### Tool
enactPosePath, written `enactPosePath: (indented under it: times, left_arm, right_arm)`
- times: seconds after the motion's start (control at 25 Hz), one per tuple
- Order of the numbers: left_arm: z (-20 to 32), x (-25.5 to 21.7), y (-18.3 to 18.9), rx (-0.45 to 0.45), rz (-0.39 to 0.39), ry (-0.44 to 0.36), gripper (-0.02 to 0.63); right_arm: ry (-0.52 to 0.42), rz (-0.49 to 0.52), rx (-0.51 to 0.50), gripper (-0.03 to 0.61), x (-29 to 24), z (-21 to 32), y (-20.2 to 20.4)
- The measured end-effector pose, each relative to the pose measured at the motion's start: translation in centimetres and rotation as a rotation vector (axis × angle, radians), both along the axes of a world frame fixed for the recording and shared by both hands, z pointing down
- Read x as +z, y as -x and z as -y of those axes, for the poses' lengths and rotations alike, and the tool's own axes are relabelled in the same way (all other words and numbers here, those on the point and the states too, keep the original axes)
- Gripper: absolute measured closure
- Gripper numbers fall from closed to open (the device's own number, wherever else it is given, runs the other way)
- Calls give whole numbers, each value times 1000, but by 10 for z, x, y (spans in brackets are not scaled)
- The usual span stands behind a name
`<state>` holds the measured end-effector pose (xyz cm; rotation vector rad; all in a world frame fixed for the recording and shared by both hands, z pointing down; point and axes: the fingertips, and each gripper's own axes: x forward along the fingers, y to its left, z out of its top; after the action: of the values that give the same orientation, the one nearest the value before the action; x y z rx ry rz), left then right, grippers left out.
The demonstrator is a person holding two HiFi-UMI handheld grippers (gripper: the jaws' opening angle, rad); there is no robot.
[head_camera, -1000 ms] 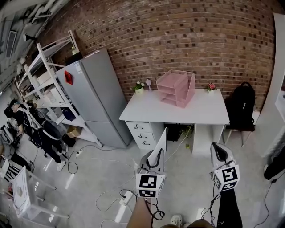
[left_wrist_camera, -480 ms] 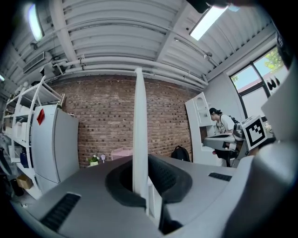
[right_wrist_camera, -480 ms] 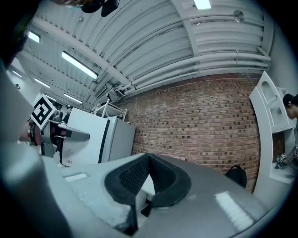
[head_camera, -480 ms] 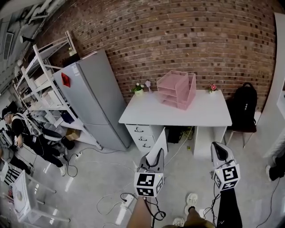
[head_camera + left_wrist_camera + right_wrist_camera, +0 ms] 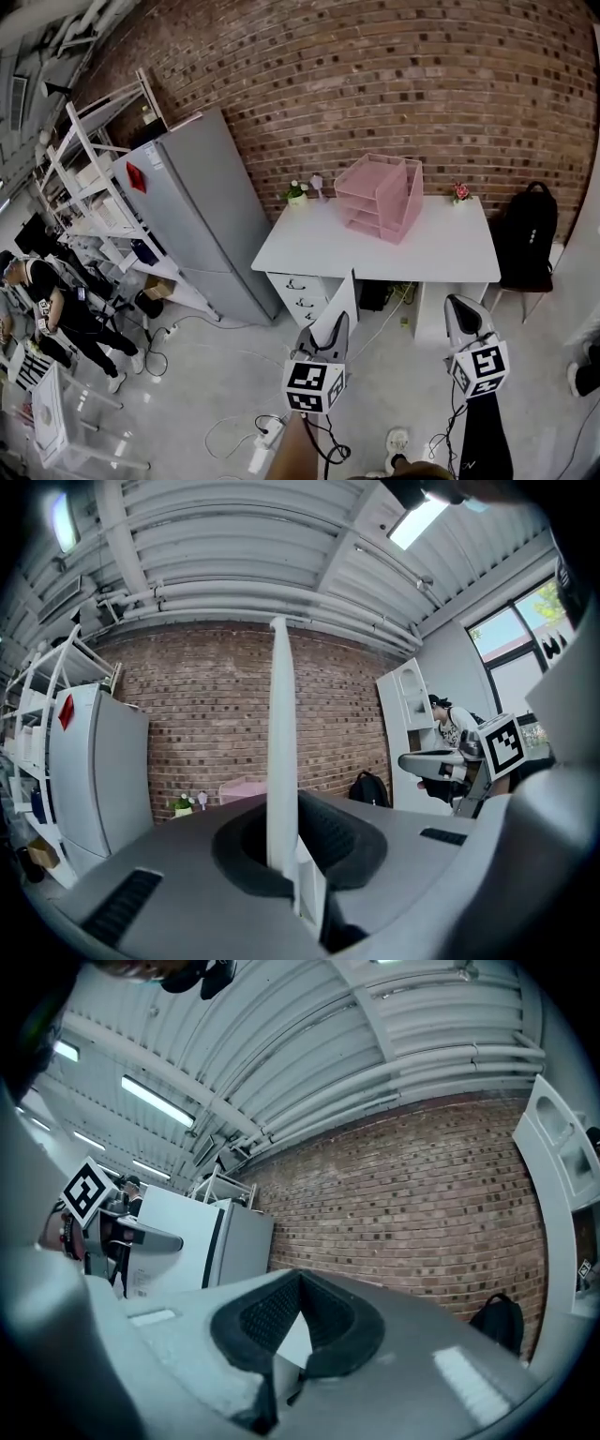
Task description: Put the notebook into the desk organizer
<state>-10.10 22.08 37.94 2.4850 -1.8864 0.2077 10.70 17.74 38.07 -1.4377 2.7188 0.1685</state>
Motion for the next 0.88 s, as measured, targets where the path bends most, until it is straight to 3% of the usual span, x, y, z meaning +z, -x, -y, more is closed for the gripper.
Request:
enactPosePath:
  times: [0.44, 0.88]
  left_arm:
    - [86, 4, -10, -17, 8, 18, 598]
    - [128, -16, -24, 24, -53, -9, 598]
  right_arm:
    - [13, -1, -65, 580, 12, 96, 1]
    - [-8, -14, -87, 580, 4, 139, -10]
